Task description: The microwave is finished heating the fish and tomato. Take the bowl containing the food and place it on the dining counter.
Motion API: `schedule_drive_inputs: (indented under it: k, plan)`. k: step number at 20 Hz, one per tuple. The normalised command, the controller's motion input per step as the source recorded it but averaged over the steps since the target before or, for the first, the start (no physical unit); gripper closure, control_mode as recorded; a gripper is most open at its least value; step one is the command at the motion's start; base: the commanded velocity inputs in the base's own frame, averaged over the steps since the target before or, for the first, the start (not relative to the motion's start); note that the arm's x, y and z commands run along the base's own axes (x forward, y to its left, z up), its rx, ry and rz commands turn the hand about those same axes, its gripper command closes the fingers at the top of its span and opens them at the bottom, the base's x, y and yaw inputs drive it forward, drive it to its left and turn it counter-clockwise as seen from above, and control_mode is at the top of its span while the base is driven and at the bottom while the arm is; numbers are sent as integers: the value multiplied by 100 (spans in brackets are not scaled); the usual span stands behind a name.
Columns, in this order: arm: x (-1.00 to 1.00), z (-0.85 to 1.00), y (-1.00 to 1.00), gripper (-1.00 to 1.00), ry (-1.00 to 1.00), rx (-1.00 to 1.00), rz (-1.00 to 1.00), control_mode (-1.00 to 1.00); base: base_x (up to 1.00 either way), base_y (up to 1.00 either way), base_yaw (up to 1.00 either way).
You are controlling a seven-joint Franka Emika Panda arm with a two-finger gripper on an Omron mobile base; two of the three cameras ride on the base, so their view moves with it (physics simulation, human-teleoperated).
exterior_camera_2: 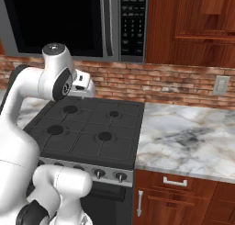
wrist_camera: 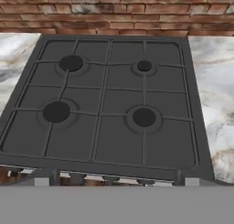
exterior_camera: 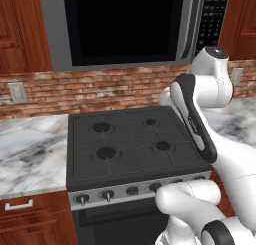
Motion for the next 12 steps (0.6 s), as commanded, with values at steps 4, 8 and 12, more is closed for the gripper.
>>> schedule_drive_inputs:
  k: [4, 8, 12]
  plan:
    - [-61, 35, -20, -100, -50, 0, 0, -100, 0, 0, 0]
    - [-73, 44, -23, -100, -59, 0, 0, -100, 0, 0, 0]
    - [-73, 50, -34, -100, -59, 0, 0, -100, 0, 0, 0]
